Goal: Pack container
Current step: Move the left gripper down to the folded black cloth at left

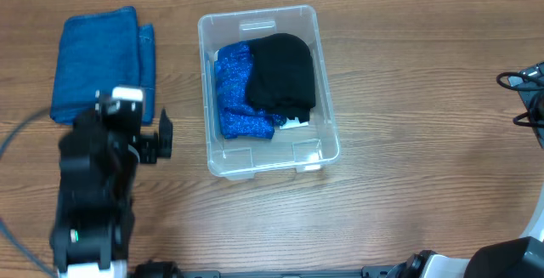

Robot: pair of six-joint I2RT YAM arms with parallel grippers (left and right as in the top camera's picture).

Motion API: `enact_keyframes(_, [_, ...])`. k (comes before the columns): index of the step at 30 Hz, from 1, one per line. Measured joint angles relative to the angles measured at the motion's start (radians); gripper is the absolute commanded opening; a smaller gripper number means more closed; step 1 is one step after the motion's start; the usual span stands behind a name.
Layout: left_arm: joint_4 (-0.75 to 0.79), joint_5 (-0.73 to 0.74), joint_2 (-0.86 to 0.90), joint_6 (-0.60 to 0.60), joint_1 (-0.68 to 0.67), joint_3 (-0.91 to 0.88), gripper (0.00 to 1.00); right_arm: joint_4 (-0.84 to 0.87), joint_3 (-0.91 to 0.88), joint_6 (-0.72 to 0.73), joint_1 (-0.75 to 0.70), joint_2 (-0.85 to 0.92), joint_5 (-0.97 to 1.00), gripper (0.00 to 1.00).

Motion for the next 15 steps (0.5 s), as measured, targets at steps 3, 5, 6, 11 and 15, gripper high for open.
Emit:
enact_keyframes(3, [-0.022,0.005,0.103,0.003,0.0,0.07,1.0,0.0,0.0,0.0,0.0,0.0,0.0,1.0])
enact_keyframes(5, [-0.023,0.005,0.142,0.01,0.0,0.088,1.0,0.0,0.0,0.0,0.0,0.0,0.0,1.0])
enact_keyframes(6, [-0.029,0.004,0.151,0.013,0.0,0.09,1.0,0.0,0.0,0.0,0.0,0.0,0.0,1.0])
enact_keyframes(11, [-0.108,-0.081,0.158,-0.049,0.015,0.094,1.0,0.0,0.0,0.0,0.0,0.0,0.0,1.0])
enact_keyframes(15, [-0.192,-0.145,0.169,-0.151,0.137,0.094,1.0,0.0,0.0,0.0,0.0,0.0,0.0,1.0])
